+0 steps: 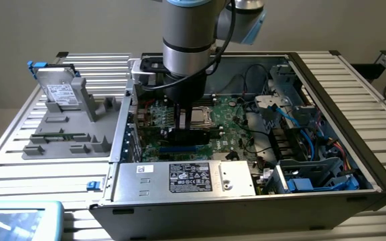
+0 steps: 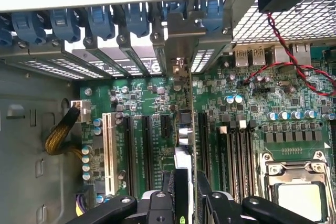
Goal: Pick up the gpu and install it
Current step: 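Insert the gpu into the slot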
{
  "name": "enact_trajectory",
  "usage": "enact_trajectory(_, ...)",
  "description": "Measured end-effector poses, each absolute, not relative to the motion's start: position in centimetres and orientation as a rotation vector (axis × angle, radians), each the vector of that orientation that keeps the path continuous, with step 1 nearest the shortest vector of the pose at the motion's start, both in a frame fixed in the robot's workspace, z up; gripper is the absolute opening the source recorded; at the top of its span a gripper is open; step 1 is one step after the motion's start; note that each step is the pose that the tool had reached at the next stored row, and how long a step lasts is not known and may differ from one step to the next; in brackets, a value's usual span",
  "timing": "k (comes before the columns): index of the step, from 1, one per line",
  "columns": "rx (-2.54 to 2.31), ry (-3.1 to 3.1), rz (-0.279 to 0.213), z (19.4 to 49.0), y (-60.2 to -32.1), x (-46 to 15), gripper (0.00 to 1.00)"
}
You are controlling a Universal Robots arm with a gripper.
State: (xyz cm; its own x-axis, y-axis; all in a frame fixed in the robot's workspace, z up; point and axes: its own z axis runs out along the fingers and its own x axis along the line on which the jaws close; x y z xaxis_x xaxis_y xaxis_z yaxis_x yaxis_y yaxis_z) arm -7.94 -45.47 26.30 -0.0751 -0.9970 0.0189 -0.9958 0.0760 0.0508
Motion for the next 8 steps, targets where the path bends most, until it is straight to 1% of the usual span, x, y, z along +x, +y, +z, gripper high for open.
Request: enact_trajectory(8,2.102,-2.268,-0.041,26.26,-45.57,-7.94,0.28)
